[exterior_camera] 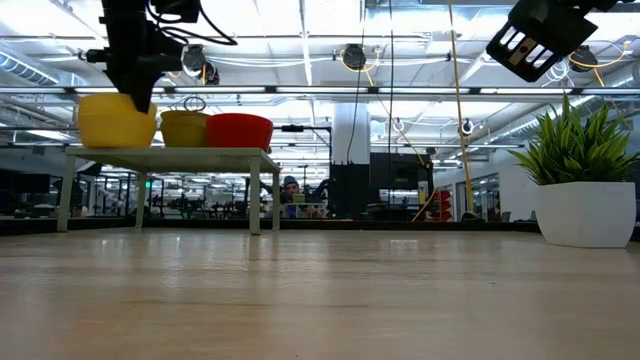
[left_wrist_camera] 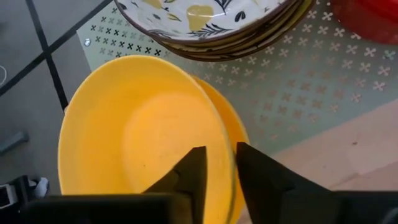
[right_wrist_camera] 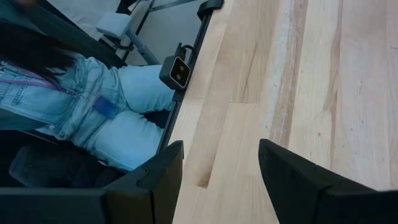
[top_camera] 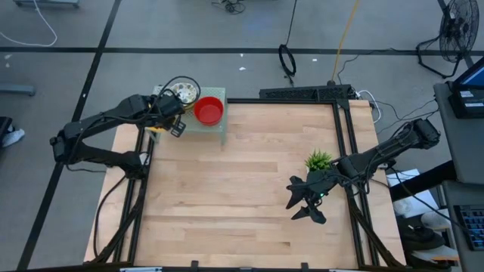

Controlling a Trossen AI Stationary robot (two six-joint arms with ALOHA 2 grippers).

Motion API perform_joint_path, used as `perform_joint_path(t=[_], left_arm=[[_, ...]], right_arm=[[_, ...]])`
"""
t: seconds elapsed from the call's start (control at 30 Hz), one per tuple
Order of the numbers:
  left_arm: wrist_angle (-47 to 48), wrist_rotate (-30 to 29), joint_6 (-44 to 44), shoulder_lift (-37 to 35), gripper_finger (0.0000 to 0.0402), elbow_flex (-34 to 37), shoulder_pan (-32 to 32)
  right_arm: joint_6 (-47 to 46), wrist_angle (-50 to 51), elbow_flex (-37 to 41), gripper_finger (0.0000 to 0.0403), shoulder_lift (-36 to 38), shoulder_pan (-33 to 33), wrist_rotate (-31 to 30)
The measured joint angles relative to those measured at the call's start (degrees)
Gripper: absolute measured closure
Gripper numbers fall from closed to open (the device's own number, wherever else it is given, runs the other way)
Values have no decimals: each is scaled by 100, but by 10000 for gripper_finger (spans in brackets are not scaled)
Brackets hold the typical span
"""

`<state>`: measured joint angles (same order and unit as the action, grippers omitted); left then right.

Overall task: Pick & Place Mini bowls
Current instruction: Stack the yellow bowl on the yellow bowl on the shelf, then return to Home Position

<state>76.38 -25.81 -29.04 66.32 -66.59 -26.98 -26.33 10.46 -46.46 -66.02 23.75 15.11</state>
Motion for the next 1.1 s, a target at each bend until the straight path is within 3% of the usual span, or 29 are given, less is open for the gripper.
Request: perform_joint_path(t=[0.2,0.37,0.63,0.9,1.1], left_arm=[[5,-19,251,-2,245,-7,0],[13,-25,519,-2,217,-285,0],[74,-441,648,-2,213,-1060,-4],[53,266,647,-72,213,-1686,76],[133,505,581,-687,213,-1720,264]], right_arm=[[0,0,0,206,0,-21,2],[0,4,0,206,167,-223,20],[149,8,0,206,991,-752,11],[1260,57,0,206,1928,-1059,5],[2284,479,0,206,2315,-1138,-15]])
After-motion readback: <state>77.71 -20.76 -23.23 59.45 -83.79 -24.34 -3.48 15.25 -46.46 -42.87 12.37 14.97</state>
